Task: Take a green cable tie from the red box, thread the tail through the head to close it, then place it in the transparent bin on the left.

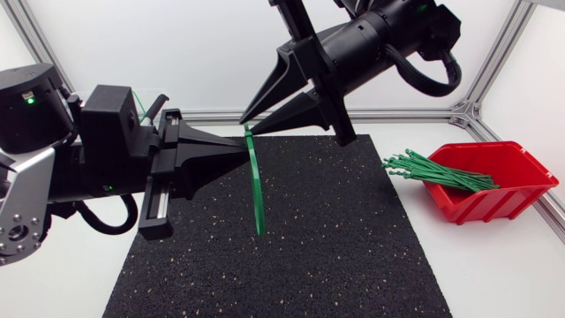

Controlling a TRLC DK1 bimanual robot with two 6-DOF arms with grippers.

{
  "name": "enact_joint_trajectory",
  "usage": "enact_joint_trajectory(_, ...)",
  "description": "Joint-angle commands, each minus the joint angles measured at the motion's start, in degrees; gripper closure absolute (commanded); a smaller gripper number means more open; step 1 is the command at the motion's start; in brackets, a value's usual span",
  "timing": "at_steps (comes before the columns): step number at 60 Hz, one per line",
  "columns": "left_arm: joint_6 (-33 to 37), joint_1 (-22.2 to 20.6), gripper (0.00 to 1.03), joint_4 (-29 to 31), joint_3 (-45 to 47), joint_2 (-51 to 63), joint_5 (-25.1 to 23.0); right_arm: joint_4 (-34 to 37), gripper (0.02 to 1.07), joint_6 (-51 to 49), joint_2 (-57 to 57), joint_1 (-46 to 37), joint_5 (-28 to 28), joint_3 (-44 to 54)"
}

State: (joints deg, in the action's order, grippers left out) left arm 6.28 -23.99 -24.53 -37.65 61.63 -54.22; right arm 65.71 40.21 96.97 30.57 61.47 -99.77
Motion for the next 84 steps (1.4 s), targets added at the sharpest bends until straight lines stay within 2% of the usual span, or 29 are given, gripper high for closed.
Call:
enact_joint_trajectory(1, 1.19, -0.53, 1.0, -0.95, 0.3, 0.6, -0.8, -0.06, 0.93, -1.27, -0.55, 0.63, 0.14, 1.86)
enact_joint_trajectory(14, 1.19, -0.89, 1.0, -0.95, 0.3, 0.6, -0.8, -0.41, 1.01, -1.27, -1.52, 0.72, -0.3, 2.73)
enact_joint_trajectory(26, 1.1, -1.24, 1.0, -0.87, 0.38, 0.6, -0.8, -1.73, 1.01, -1.09, -3.63, 0.72, -1.27, 3.79)
enact_joint_trajectory(38, 0.04, -5.1, 1.0, -0.16, 0.82, -2.12, -0.72, -6.56, 1.01, 3.65, -1.17, -1.12, -2.32, 4.49)
enact_joint_trajectory(49, -0.31, -7.21, 1.0, 1.68, 0.73, -5.55, -0.36, -6.47, 1.01, 4.35, 2.44, -1.74, -3.29, 3.88)
enact_joint_trajectory(61, -0.22, -5.37, 1.0, 1.86, 0.03, -3.09, -0.28, -5.33, 1.01, 3.65, -0.9, 0.37, -4.34, 3.53)
enact_joint_trajectory(64, -0.13, -4.22, 1.0, 4.06, -1.29, -1.68, -0.28, -5.24, 1.01, 3.3, -1.43, 0.37, -5.4, 3.26)
enact_joint_trajectory(69, 0.13, -2.82, 1.0, 6.25, -2.17, -1.16, -0.28, -3.05, 0.79, 1.72, -1.17, 0.02, -5.49, 0.98)
enact_joint_trajectory(73, 0.4, -1.59, 1.0, 10.47, -3.84, -0.19, -0.19, 1.96, 0.6, -2.41, -0.02, -0.16, -6.28, -2.01)
enact_joint_trajectory(77, 2.24, -0.97, 1.0, 14.43, -4.98, -0.19, -0.01, 2.14, 0.52, -3.2, 0.24, 0.99, -10.5, -2.19)
enact_joint_trajectory(84, 8.04, -1.06, 1.0, 25.15, -8.32, 0.43, 5.09, 3.28, 0.36, -5.93, 1.65, 2.3, -18.58, -2.01)
